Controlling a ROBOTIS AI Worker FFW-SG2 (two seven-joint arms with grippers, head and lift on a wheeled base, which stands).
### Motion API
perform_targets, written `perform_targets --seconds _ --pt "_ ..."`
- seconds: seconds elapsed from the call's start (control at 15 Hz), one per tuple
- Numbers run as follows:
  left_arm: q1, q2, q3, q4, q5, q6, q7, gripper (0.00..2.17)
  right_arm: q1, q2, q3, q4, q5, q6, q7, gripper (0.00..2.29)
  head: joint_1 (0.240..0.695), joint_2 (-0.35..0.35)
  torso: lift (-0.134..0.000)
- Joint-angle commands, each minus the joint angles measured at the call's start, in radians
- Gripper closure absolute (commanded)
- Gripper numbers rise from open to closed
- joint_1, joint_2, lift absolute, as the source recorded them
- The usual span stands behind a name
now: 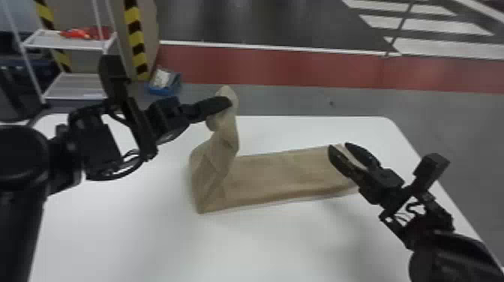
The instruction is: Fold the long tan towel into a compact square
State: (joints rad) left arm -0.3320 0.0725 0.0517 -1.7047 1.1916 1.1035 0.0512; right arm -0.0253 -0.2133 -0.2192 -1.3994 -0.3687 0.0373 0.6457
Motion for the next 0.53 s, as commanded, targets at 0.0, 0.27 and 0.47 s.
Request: perform_targets --seconds 0.0,0.27,0.47 --pt "0.025 -0.049 -0.055 -0.001 -0.081 -0.067 0.013 1.71 0.044 -0.054 -0.204 -0.003 -0.099 -0.013 0.009 0.05 0.648 -0.258 -0.124" --pt "0.048 -0.075 -0.174 0.013 -0.224 -0.175 0.058 1.71 0.084 -0.112 -0.299 0.060 -0.144 -0.038 0.057 0.06 0.631 -0.350 -0.124" --pt "0.061 -0.075 -0.314 0.077 -0.270 -0.466 0.119 1.71 0.084 -0.112 -0.312 0.119 -0.144 -0.084 0.086 0.06 0.650 -0.350 -0.124"
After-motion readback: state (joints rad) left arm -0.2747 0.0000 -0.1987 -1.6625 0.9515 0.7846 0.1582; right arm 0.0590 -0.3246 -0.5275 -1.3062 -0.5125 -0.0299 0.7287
